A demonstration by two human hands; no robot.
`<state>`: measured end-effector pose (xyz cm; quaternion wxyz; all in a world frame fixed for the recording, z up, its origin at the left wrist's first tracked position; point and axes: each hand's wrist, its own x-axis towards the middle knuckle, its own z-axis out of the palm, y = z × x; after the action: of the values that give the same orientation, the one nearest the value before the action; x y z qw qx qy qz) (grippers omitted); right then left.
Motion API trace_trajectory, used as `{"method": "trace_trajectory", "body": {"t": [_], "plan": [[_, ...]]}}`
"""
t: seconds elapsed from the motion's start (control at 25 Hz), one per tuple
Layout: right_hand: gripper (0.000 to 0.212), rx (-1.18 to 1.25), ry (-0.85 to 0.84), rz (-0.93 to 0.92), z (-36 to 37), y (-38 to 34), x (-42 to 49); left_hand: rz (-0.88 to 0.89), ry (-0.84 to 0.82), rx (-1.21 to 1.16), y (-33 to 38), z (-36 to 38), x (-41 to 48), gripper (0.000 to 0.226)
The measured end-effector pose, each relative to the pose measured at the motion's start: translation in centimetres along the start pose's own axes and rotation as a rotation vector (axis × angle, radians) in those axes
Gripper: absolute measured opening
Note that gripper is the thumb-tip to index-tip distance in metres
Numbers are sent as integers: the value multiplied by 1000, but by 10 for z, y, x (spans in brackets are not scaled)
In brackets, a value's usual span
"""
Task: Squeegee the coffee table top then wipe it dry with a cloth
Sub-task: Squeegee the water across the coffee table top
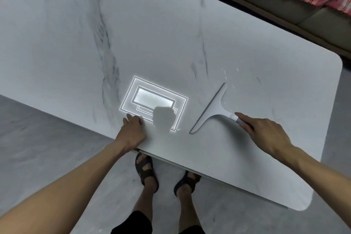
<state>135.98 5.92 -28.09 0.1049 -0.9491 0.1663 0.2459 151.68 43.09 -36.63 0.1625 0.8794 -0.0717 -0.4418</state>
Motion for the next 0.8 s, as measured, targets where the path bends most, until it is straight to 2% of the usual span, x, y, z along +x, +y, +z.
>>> {"method": "trace_trajectory", "body": {"t": [0.16, 0.28, 0.4, 0.48, 0.64, 0.8], "plan": [[53, 25, 26, -54, -7, -21, -12, -92, 239, -224, -11, -10, -12, 22], [55, 43, -36, -303, 13, -83, -3, -141, 334, -237, -28, -19, -20, 26], [46, 20, -138, -546, 50, -163, 8, -163, 356, -205, -47, -29, -20, 30], [44, -13, -140, -648, 73, -204, 12, -169, 348, -226, -56, -30, -20, 28], [43, -44, -93, -666, 90, -210, 15, -116, 311, -212, -54, -19, -27, 27], [43, 8, -116, -521, 77, -133, -3, 9, 332, -125, -29, 2, -32, 35]]}}
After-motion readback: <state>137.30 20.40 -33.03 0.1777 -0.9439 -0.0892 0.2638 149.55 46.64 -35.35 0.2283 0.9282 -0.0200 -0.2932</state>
